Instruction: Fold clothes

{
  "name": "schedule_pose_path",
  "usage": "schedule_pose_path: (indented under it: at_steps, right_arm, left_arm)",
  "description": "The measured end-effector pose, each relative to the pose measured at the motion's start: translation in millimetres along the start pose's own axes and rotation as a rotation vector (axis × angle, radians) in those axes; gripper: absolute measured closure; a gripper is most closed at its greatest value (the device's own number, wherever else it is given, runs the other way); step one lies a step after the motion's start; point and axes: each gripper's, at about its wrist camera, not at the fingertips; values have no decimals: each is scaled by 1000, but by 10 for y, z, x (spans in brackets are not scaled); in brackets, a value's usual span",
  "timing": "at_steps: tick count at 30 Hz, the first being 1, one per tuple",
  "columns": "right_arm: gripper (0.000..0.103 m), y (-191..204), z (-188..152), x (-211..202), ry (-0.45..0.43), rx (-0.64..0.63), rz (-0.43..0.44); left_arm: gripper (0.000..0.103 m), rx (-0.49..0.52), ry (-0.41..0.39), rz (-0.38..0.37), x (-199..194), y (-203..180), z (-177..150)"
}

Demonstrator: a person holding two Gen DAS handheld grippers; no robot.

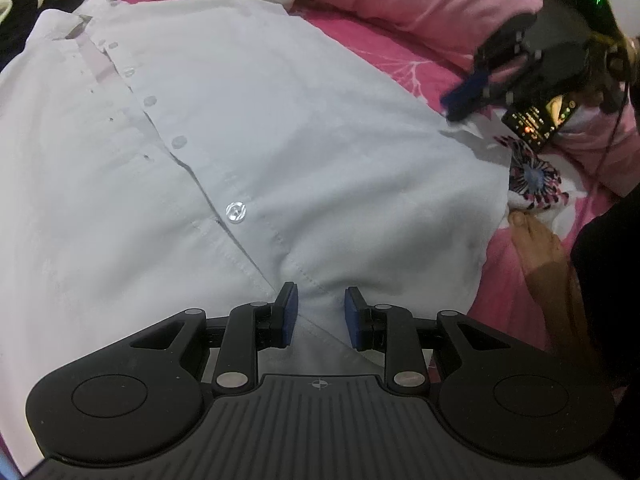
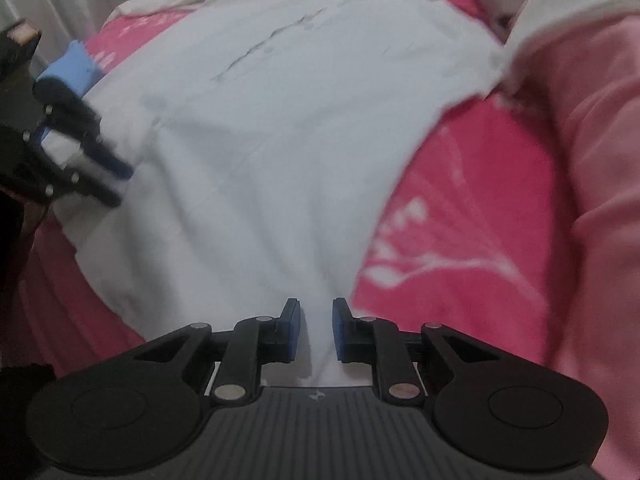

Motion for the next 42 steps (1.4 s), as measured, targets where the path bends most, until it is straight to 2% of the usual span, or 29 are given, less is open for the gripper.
schedule_pose_path:
  at_steps: [3, 4, 6, 9, 11, 14, 18, 25, 31, 35, 40, 42]
  right_arm:
    - [79, -79, 266, -191, -60, -10, -27]
    - [75, -123, 414, -241, -87, -2, -26]
    - [69, -213, 750, -328, -144, 22, -19]
    - [68, -333, 1420, -317, -222, 39, -2]
    - [68, -405, 1899, -196, -253, 53, 21]
    - [68, -534, 2543, 103, -250, 89, 10]
    - [68, -830, 3145, 500, -244, 216, -6]
    - [68, -1408, 3788, 1071, -269, 420, -15]
    - [65, -2057, 4115, 1478, -221, 800, 57]
    - [64, -2351, 4239, 1716, -159, 985, 86]
    - [65, -2395, 4417, 1954, -31, 974, 42]
    - [79, -2366, 4470, 1990, -15, 934, 26]
  left_arm:
    - [77, -22, -31, -10, -144, 54, 1]
    - [77, -32, -49, -16, -204, 83, 4]
    - [76, -63, -81, -38, -284, 149, 28]
    - [76, -102, -107, -67, -251, 220, 80]
    - [76, -113, -95, -70, -144, 237, 126]
    - [76, -123, -75, -88, 12, 250, 131]
    - [76, -166, -63, -143, 86, 338, 56]
    - [76, -275, -63, -262, 118, 559, 5]
    - [76, -318, -57, -317, 188, 648, 18]
    - [76, -334, -52, -335, 198, 687, 26]
    - [76, -334, -47, -346, 211, 731, 25]
    - [76, -337, -45, -354, 221, 747, 25]
Point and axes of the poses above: each gripper's, at about its wrist camera, not at the fingertips, and x roughly the way its jaws point, y to its left, z to its top, and after that the axes turned 4 degrees about y, right-handed
